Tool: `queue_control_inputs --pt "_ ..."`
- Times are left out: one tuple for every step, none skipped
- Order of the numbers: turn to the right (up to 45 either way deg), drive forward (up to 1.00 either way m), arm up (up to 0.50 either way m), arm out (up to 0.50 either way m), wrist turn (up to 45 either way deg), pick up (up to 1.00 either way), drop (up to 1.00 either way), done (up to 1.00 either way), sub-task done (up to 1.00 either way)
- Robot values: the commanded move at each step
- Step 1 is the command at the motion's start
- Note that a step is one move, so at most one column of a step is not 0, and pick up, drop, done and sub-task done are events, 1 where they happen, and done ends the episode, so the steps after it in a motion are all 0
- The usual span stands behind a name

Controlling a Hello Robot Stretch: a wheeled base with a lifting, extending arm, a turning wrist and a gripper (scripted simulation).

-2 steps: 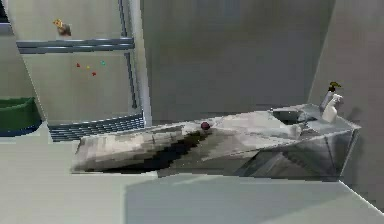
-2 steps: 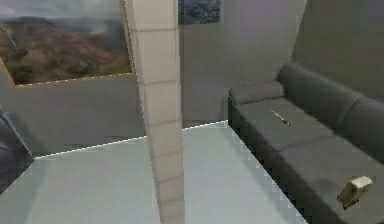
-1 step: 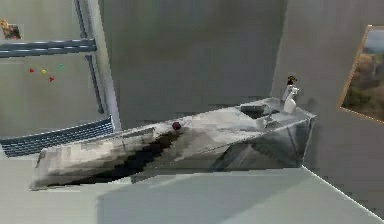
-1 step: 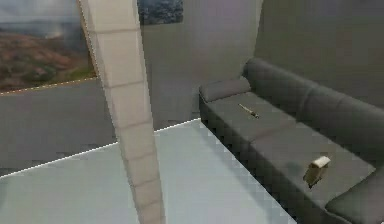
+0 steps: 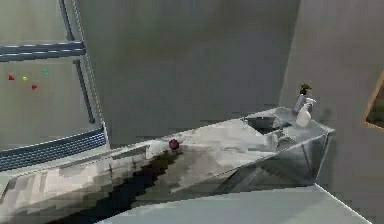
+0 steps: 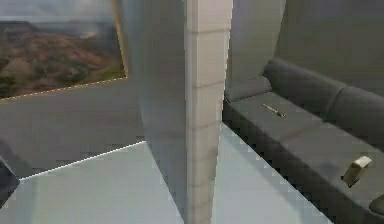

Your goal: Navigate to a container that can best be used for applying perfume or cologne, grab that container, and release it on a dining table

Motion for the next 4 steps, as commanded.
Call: queue_control_inputs --pt "45.0 0.0 0.0 0.0 0.0 0.0 0.0 0.0 0.0" --pt "9.0 0.0 0.0 0.0 0.0 0.0 0.0 0.0 0.0" --pt "0.0 0.15 0.0 0.0 0.0 0.0 0.0 0.0 0.0" --pt "-3.0 0.0 0.0 0.0 0.0 0.0 0.0 0.0 0.0"
